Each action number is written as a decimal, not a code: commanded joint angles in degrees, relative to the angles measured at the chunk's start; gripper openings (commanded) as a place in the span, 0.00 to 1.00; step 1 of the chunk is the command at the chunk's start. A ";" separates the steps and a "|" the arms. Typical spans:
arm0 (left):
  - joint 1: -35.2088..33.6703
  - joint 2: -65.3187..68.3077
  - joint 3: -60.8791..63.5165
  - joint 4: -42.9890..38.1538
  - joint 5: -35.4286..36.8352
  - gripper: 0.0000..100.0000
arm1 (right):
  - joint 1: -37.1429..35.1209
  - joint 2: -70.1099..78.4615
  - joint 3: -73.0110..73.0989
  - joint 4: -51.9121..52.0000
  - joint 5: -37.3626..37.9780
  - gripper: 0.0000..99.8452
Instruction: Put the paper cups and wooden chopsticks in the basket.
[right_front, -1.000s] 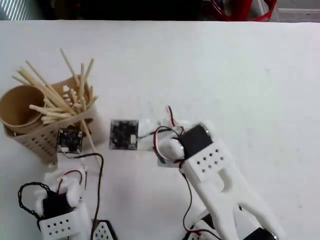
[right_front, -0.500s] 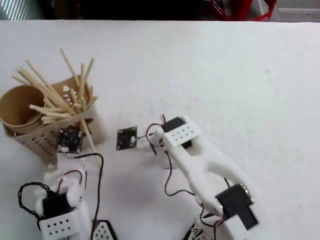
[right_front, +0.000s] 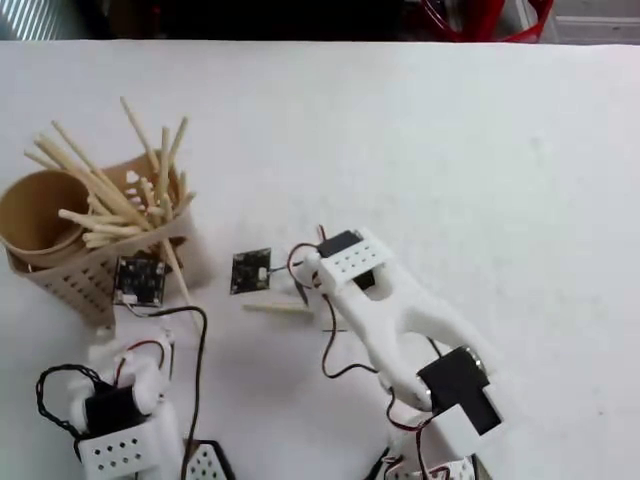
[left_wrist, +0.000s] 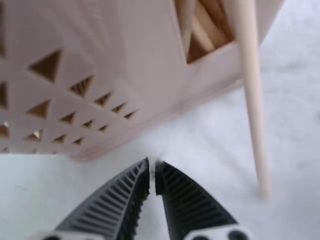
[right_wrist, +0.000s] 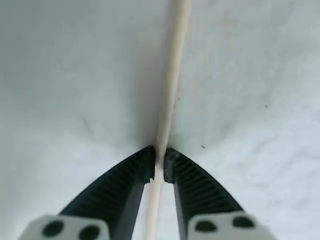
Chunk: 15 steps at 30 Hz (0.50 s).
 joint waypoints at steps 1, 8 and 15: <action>0.13 0.31 -0.09 0.09 -0.62 0.05 | 1.19 -0.40 -0.62 0.31 -4.31 0.02; 0.13 0.31 -0.09 0.09 -0.62 0.05 | 9.80 -9.63 -0.62 3.56 -11.25 0.02; 0.13 0.31 -0.09 0.00 -0.62 0.05 | 17.27 -34.24 -0.53 10.15 -24.62 0.02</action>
